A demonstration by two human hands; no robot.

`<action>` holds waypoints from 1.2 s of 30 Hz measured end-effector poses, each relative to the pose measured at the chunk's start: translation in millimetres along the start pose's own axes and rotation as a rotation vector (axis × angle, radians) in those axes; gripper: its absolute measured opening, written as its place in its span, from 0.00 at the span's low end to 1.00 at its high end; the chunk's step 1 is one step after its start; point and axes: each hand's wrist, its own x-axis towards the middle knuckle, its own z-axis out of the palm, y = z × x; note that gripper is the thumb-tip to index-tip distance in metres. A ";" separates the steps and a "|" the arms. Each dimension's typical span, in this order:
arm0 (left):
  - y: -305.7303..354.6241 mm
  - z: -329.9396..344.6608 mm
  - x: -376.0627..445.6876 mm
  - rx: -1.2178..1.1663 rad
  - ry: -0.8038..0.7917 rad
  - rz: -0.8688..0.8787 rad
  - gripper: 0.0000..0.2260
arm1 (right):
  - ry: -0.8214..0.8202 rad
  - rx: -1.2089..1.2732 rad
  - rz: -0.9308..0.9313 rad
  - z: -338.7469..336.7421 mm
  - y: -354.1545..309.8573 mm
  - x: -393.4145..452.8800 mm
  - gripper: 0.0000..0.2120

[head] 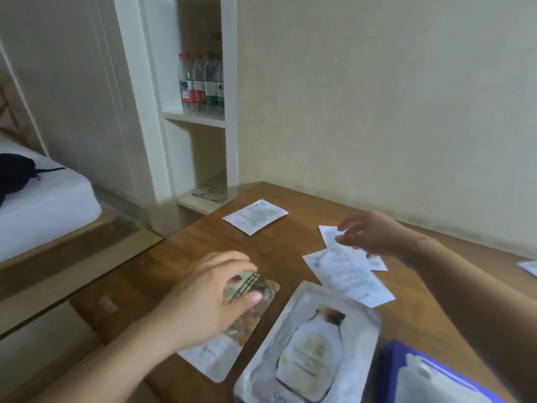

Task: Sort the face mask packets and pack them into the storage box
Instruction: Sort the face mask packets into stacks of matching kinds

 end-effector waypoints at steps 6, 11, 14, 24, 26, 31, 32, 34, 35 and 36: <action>65.3 40.3 124.2 0.055 -0.276 0.137 0.26 | -0.019 0.147 0.296 -12.3 66.0 -21.4 0.07; 77.9 85.9 183.3 0.161 -0.546 0.096 0.38 | 0.066 0.085 0.323 -1.8 82.5 -14.9 0.14; 81.2 102.4 192.9 0.199 -0.565 0.095 0.41 | 0.089 0.077 0.352 7.2 89.2 -1.3 0.11; 106.7 99.8 202.4 0.387 -0.680 0.065 0.37 | 0.120 -0.087 0.260 -27.7 137.1 -35.3 0.18; 137.1 102.5 205.2 0.416 -0.686 0.164 0.34 | 0.179 -0.136 0.302 -55.5 168.0 -65.2 0.18; 243.5 140.4 213.2 0.380 -0.784 0.419 0.34 | 0.266 -0.265 0.529 -101.9 230.5 -145.2 0.17; 265.4 152.3 213.9 0.385 -0.792 0.449 0.34 | 0.270 -0.283 0.586 -104.6 238.8 -157.7 0.15; 305.3 177.7 215.4 0.364 -0.787 0.489 0.34 | 0.241 -0.262 0.674 -104.3 251.6 -175.5 0.10; 321.0 190.9 215.8 0.337 -0.785 0.495 0.34 | 0.225 -0.235 0.695 -102.3 255.6 -181.3 0.10; 334.2 203.1 215.4 0.314 -0.780 0.492 0.34 | 0.221 -0.212 0.704 -100.0 258.6 -186.1 0.11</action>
